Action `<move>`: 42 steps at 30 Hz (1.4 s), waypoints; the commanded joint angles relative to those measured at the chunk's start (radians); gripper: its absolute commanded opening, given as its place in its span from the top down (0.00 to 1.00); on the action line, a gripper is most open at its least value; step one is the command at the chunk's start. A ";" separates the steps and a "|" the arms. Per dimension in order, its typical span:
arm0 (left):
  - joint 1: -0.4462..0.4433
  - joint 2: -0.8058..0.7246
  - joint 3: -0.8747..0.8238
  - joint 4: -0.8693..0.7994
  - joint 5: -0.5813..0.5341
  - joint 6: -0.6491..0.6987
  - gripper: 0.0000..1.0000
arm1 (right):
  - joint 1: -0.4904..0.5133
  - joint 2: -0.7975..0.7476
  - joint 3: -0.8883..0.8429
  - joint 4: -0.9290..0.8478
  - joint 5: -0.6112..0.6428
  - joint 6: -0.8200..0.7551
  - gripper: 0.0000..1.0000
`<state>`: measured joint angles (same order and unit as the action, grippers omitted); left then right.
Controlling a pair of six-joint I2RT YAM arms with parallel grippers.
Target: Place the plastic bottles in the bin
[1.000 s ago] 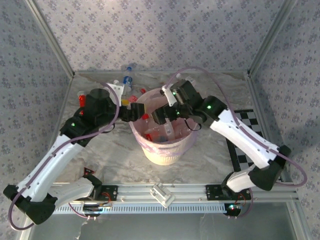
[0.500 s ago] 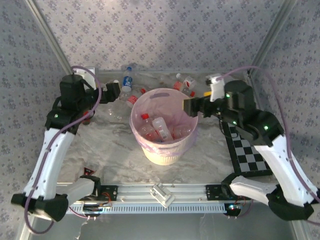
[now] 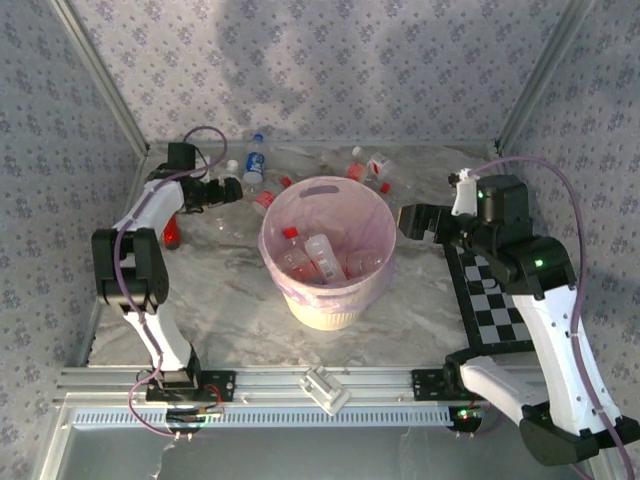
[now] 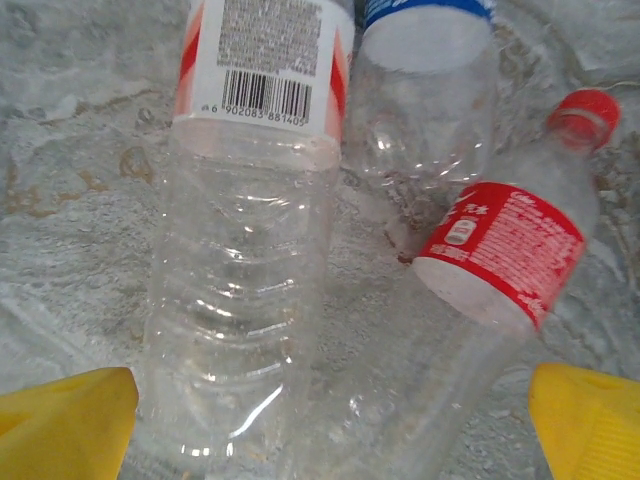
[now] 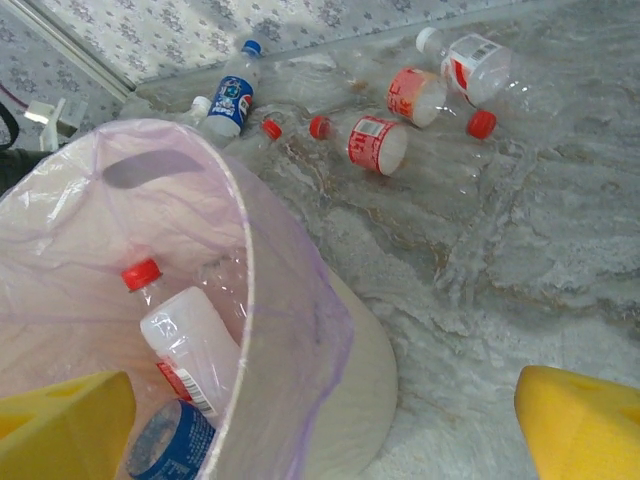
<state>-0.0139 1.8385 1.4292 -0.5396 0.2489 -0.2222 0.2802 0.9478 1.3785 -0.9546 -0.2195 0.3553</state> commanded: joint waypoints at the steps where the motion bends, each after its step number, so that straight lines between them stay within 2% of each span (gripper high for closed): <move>1: -0.002 0.054 0.064 -0.010 -0.004 0.041 0.00 | -0.024 -0.034 -0.003 -0.045 -0.034 0.011 0.01; 10: -0.009 0.157 0.083 -0.029 -0.069 0.050 0.00 | -0.079 -0.049 -0.038 -0.043 -0.063 0.005 0.01; 21: -0.019 0.130 0.059 -0.042 -0.126 0.073 0.31 | -0.103 -0.053 -0.060 -0.023 -0.089 0.017 0.01; 26: -0.018 0.095 0.060 -0.060 -0.138 0.078 0.36 | -0.121 -0.064 -0.070 0.002 -0.154 0.034 0.00; 33: -0.014 -0.043 0.029 -0.065 -0.134 0.072 0.43 | -0.129 -0.081 -0.081 -0.007 -0.148 0.026 0.00; 38: -0.015 -0.177 -0.002 -0.066 -0.113 0.047 0.43 | -0.133 -0.105 -0.096 -0.010 -0.002 0.055 0.00; 42: -0.026 -0.340 -0.054 -0.048 -0.077 -0.004 0.46 | -0.136 -0.105 -0.092 0.026 -0.056 0.034 0.00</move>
<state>-0.0299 1.6016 1.3964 -0.5907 0.1352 -0.1883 0.1501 0.8478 1.2858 -0.9649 -0.2699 0.3889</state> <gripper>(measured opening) 0.547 0.998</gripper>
